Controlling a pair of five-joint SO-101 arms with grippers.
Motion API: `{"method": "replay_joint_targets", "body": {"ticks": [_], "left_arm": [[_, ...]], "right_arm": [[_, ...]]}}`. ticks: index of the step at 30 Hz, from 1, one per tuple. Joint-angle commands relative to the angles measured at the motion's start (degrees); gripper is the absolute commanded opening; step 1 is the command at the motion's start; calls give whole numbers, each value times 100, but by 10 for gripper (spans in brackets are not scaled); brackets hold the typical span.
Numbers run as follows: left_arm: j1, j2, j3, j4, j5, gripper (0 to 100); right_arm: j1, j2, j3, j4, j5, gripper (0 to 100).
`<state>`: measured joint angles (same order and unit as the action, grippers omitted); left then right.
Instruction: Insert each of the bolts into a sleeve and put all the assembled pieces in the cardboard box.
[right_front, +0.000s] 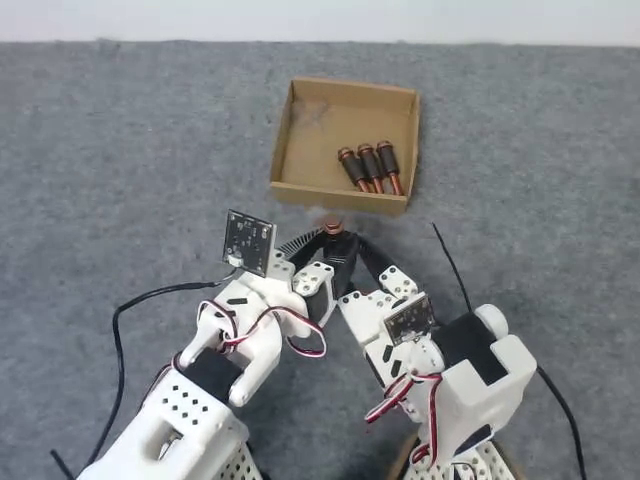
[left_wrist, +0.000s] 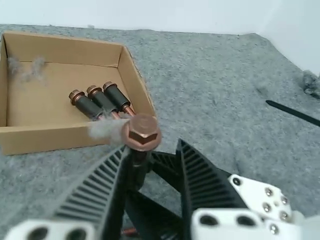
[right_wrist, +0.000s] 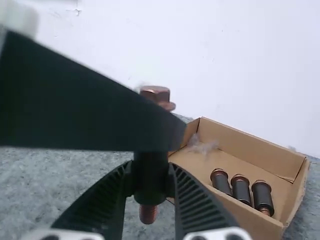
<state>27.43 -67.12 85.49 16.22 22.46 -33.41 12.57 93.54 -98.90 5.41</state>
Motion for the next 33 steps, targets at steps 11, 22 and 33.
{"method": "replay_joint_targets", "body": {"ticks": [11,22,33], "left_arm": [[-211,-79,-48,-79,-62,130],[-185,-79,-101,264,-70,134],[-167,-79,-1367,1433,-70,130]], "right_arm": [[154,-31,-70,-75,35,7],[154,-31,-70,-66,35,7],[163,-31,-79,-57,35,7]]}}
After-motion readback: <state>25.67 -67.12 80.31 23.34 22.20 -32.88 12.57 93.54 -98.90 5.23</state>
